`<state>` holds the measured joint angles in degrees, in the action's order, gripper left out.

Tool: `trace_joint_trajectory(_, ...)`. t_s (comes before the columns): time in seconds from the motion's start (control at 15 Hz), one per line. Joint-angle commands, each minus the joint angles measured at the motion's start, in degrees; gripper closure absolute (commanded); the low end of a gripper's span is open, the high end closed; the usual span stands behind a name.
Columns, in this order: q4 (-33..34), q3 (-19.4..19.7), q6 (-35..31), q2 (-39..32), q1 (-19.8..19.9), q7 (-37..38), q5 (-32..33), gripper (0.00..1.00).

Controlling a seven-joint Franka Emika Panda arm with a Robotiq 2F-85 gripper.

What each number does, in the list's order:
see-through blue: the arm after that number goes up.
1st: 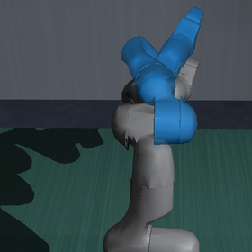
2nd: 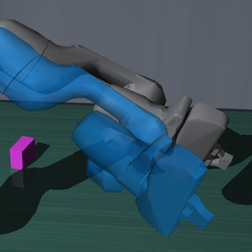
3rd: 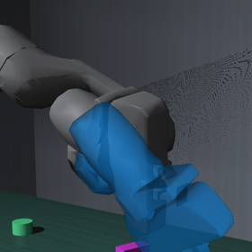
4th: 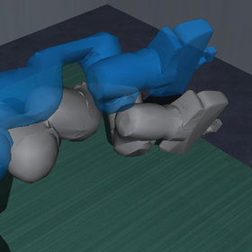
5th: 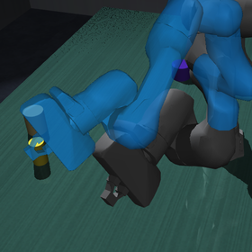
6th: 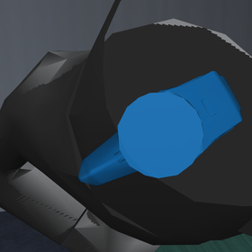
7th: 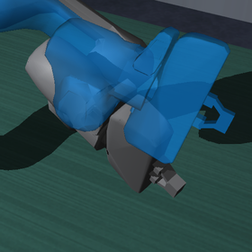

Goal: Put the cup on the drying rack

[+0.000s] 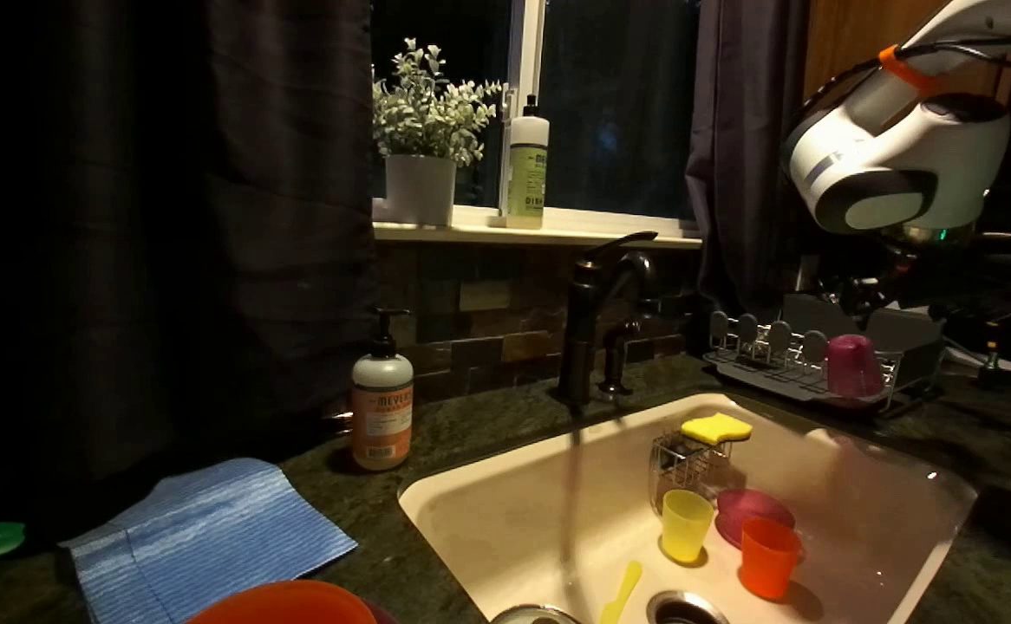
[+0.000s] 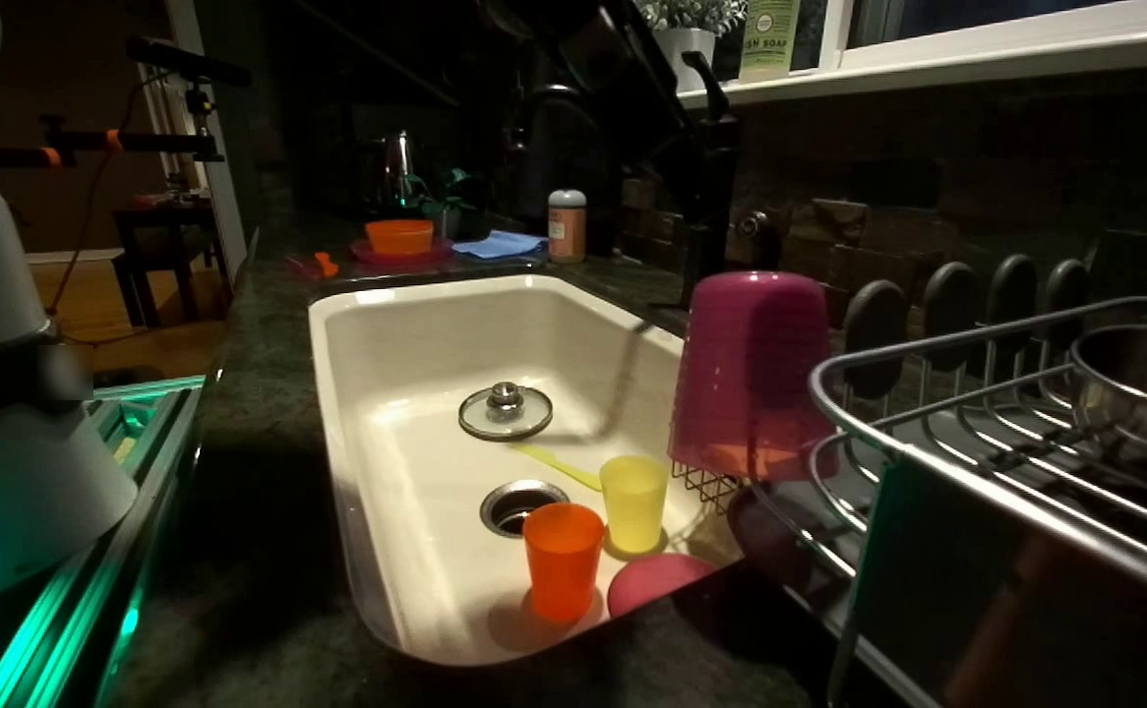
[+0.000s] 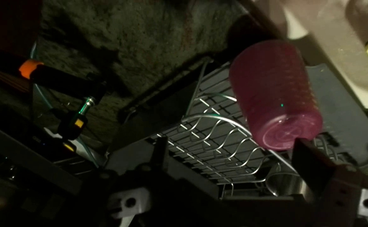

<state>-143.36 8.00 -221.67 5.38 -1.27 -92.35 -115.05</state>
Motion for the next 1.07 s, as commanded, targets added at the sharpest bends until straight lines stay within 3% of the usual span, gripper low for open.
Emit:
trace_joint_trajectory(0.0,4.28,3.64,-0.5,2.66,-1.73,-13.77,-11.53,0.0)
trace_joint_trajectory(0.07,5.47,1.6,-1.49,3.39,0.51,-15.9,-13.68,0.0)
trace_joint_trajectory(0.27,9.4,2.42,-4.92,5.01,0.22,-20.72,-17.88,0.0)
trace_joint_trajectory(0.6,13.64,9.32,-11.36,6.61,-7.0,-27.67,-19.73,0.0)
trace_joint_trajectory(0.67,11.45,4.08,-7.58,5.28,-2.33,-18.05,-16.19,0.0)
trace_joint_trajectory(1.0,11.7,3.02,-7.8,5.02,-1.49,-17.03,-16.01,0.0)
